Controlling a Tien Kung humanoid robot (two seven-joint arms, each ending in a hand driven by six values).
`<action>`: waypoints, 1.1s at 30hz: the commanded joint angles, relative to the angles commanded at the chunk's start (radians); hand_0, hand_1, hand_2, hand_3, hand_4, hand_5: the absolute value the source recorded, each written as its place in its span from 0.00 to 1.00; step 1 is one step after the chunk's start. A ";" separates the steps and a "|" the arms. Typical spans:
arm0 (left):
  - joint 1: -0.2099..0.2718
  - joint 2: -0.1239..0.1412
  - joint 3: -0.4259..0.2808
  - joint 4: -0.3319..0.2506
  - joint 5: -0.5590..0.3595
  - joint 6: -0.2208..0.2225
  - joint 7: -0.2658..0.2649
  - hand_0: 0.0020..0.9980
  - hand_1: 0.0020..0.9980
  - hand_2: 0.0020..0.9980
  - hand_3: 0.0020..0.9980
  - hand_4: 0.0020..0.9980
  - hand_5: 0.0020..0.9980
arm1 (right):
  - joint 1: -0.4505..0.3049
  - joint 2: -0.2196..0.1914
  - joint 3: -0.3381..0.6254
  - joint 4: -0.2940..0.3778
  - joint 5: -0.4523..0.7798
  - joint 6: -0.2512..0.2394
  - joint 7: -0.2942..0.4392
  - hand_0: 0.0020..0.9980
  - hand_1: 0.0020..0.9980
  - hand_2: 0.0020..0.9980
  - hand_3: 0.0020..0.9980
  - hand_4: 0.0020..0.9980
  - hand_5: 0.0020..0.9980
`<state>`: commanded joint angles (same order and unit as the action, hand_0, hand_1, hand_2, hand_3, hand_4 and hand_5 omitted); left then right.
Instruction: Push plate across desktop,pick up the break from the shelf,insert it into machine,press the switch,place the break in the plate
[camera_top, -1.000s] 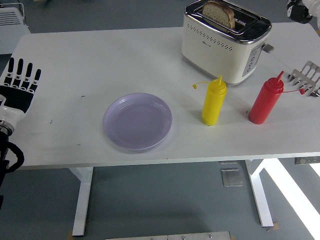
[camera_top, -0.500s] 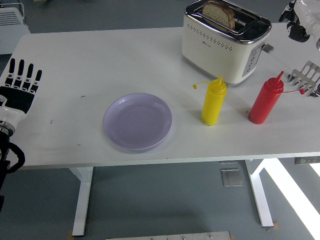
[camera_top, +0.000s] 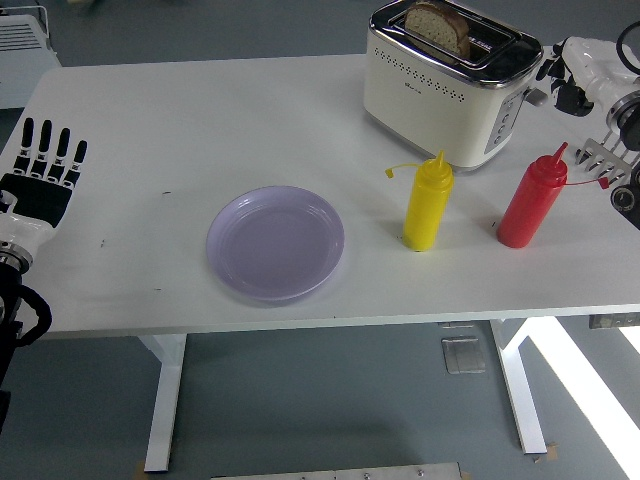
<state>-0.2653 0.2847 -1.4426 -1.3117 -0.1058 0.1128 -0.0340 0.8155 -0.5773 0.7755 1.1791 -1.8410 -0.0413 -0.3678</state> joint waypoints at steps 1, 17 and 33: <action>0.000 0.000 0.000 0.000 0.000 0.000 0.000 0.79 0.72 0.68 0.71 0.62 1.00 | 0.000 0.003 -0.004 -0.007 0.003 -0.002 0.002 0.55 0.47 0.64 0.55 0.00 0.00; 0.000 -0.002 0.003 0.000 0.000 0.001 -0.002 0.79 0.72 0.68 0.71 0.62 1.00 | 0.010 0.042 -0.069 -0.103 0.032 -0.036 0.031 0.54 0.46 0.64 0.54 0.00 0.00; 0.002 -0.002 0.006 -0.003 0.000 0.001 -0.005 0.79 0.72 0.68 0.71 0.62 1.00 | 0.011 0.063 -0.127 -0.160 0.048 -0.055 0.053 0.54 0.46 0.63 0.54 0.00 0.00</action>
<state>-0.2637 0.2825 -1.4370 -1.3150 -0.1062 0.1140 -0.0395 0.8262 -0.5144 0.6480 1.0194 -1.7935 -0.0964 -0.3153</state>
